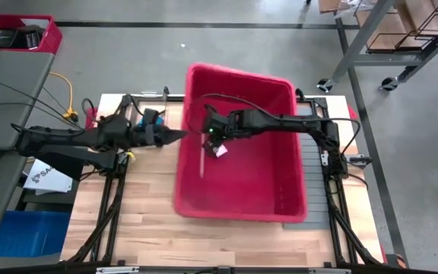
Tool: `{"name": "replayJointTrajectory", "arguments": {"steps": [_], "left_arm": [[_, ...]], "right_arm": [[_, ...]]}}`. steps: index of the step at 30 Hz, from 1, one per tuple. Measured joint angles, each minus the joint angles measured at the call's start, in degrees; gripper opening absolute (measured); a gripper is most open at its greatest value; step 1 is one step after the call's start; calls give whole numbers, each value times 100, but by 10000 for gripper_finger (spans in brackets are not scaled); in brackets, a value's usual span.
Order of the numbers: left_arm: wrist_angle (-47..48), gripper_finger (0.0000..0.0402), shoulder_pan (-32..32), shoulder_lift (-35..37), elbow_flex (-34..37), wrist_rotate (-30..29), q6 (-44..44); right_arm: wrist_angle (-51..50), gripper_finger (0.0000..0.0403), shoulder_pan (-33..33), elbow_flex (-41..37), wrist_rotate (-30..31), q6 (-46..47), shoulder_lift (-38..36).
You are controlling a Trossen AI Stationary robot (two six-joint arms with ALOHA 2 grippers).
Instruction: Sort Items/Unsort Items
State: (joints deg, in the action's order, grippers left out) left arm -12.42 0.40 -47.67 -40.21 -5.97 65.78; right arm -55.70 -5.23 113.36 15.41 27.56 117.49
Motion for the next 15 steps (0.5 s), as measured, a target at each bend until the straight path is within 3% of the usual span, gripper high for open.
{"name": "replayJointTrajectory", "arguments": {"steps": [5, 11, 15], "left_arm": [[-522, 0, 6, -22, 33, -165, -339], [-382, 0, 10, -52, 15, -143, -459], [-141, 0, 14, 214, -7, -230, -746]], "right_arm": [[-777, 176, -7, 293, 613, -281, -38], [-1267, 176, 6, 282, 446, -62, -18], [-1260, 176, 14, 280, -270, -82, 11]]}}
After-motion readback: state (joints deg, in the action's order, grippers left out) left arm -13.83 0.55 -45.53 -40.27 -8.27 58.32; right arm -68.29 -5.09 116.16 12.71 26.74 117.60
